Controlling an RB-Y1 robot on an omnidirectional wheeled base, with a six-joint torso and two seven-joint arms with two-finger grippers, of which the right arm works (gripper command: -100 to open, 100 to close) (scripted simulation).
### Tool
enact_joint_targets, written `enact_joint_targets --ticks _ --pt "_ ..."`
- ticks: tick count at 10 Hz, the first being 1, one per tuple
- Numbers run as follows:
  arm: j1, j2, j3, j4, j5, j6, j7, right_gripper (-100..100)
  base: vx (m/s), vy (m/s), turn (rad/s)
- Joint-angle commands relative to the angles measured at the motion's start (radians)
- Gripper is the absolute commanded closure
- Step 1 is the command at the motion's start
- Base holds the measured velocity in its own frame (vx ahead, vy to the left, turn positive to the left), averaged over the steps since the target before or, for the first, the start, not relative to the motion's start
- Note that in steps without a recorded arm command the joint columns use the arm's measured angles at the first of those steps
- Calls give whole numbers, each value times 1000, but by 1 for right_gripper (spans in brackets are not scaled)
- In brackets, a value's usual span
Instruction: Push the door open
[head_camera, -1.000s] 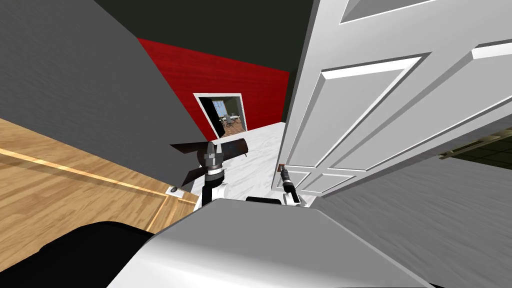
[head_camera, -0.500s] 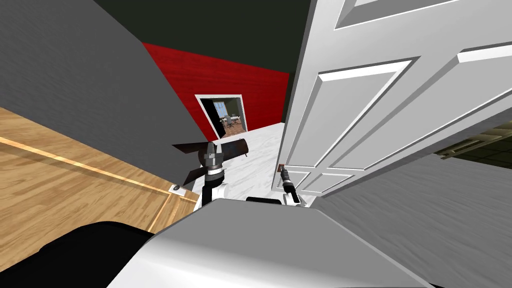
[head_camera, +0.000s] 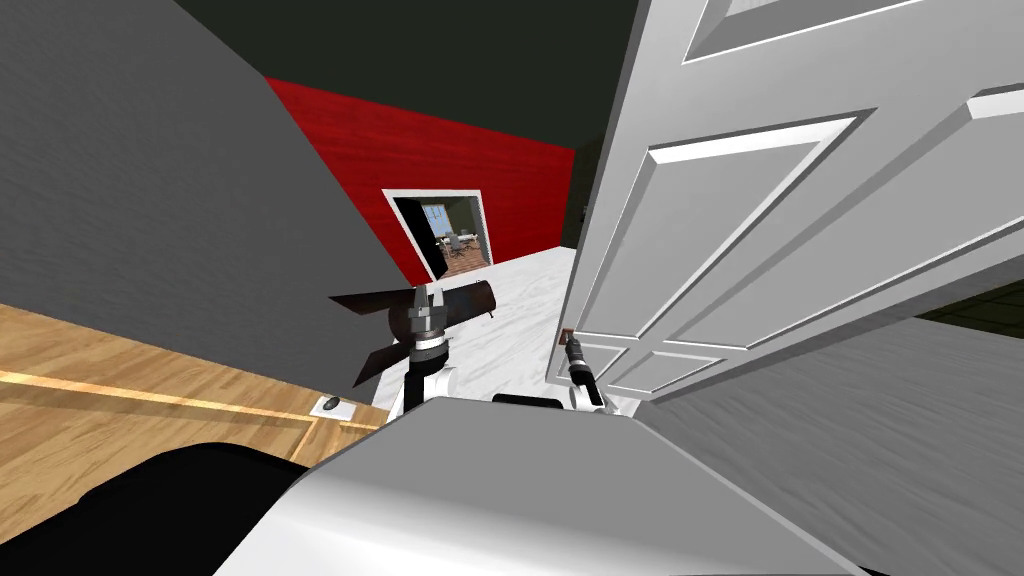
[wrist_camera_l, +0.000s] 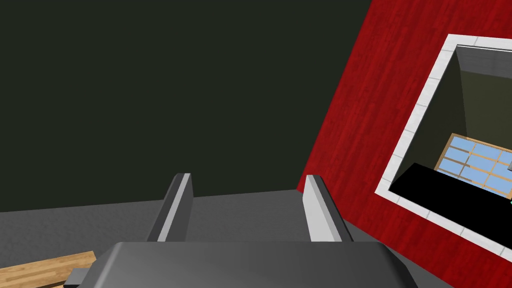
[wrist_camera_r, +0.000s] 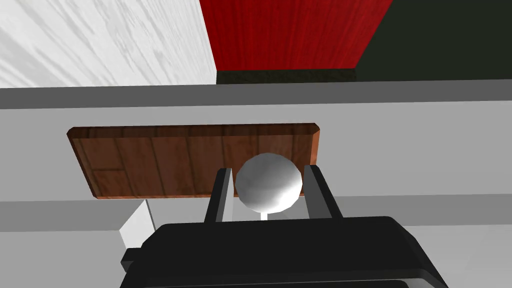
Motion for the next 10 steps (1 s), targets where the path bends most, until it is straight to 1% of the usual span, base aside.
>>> enact_joint_targets --ticks 1,4,7,8,9,10 --pt "-10 -5 -27 5 -13 -9 10 100 220 103 -88" --pt "-17 -5 -68 9 -35 -3 21 100 210 86 -80" --pt "-22 1 -99 12 -51 3 30 100 178 77 -65" --pt "-19 2 -89 15 -46 1 27 100 81 30 -27" --pt "-20 -5 -104 15 -55 1 32 100 135 12 -36" --pt "-20 -8 -112 15 -59 0 34 100 181 24 -40"
